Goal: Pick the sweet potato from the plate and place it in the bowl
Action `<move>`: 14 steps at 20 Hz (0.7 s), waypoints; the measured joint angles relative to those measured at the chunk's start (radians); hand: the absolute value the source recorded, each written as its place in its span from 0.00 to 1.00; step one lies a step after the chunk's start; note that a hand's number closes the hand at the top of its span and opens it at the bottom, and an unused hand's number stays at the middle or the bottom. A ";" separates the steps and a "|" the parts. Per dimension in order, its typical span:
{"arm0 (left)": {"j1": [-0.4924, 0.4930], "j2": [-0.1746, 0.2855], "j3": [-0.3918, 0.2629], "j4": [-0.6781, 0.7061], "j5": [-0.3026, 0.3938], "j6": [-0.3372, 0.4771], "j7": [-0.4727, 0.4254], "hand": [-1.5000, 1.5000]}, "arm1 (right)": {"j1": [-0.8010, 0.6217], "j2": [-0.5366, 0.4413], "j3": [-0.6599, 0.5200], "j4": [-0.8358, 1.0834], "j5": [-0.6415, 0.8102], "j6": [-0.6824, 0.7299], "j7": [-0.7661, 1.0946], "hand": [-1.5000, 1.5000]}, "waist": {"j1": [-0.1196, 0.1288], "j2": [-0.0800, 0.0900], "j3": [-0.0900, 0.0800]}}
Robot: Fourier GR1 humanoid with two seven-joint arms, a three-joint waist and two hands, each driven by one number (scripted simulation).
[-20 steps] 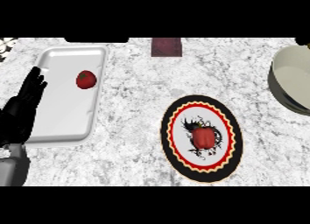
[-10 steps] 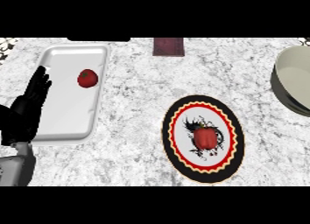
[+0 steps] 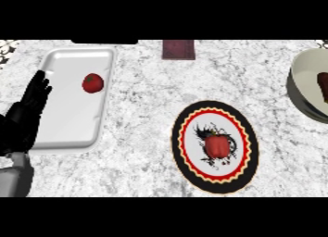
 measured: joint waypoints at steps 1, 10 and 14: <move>0.000 -0.002 0.002 0.007 0.000 0.000 -0.005 0.50 | 0.008 0.004 -0.021 -0.009 -0.025 -0.016 -0.034 0.00 | -0.003 -0.001 0.000; 0.016 0.001 0.022 0.023 0.003 0.003 -0.020 0.50 | 0.060 0.041 -0.295 -0.206 -0.347 -0.171 -0.333 0.00 | -0.037 -0.013 0.000; 0.050 0.004 0.036 0.007 0.009 -0.002 -0.029 0.50 | 0.185 0.065 -0.373 -0.332 -0.471 -0.113 -0.392 0.00 | -0.046 -0.018 -0.002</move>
